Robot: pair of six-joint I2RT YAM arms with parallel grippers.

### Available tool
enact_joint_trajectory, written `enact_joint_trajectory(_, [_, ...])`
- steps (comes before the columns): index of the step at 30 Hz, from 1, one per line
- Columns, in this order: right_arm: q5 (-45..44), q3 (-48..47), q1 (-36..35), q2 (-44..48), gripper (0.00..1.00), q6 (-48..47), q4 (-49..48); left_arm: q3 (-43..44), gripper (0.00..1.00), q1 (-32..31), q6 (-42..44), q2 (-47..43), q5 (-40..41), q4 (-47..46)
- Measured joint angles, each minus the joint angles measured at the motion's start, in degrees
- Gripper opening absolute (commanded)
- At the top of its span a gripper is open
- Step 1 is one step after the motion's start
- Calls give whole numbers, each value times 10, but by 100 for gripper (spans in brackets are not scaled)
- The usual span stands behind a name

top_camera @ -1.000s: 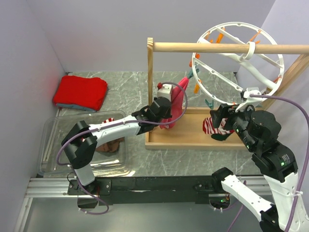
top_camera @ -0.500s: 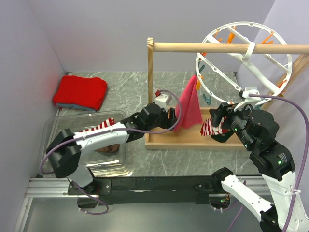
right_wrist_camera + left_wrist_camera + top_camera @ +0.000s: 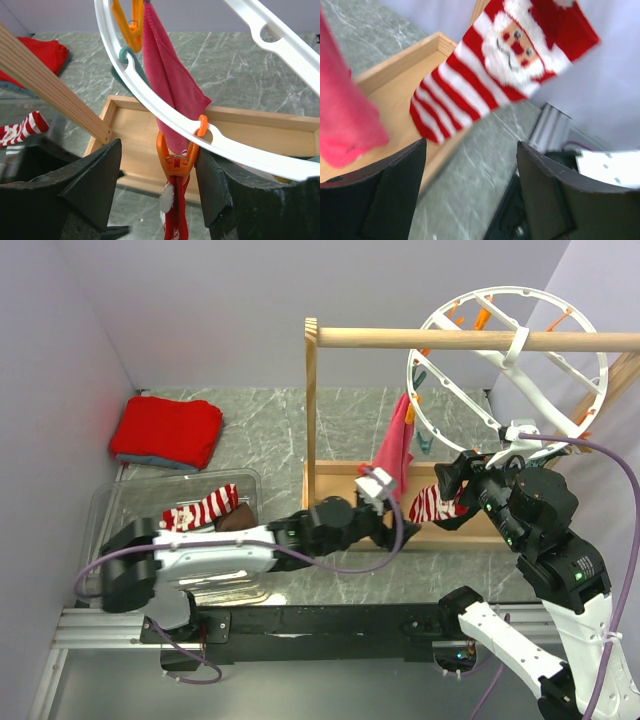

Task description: Remove the socks clipped to the hanger

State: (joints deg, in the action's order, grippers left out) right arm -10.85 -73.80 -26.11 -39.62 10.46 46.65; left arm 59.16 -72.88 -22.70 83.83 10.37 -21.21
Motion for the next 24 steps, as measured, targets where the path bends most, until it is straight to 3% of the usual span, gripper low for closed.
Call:
enact_joint_trajectory(4, [0,0,0,0,65,11,0,78,96,-15,28,91,37,-5])
enact_joint_trajectory(11, [0,0,0,0,64,26,0,139,97,-30,68,163,69,-17])
enact_joint_trajectory(14, [1,-1,0,0,64,32,0,162,90,-34,80,174,73,-20])
enact_joint_trajectory(18, [0,-1,0,0,60,41,0,179,59,-36,93,179,75,-32])
enact_joint_trajectory(24, [-1,-5,0,-3,53,53,1,184,31,-36,98,182,78,-33])
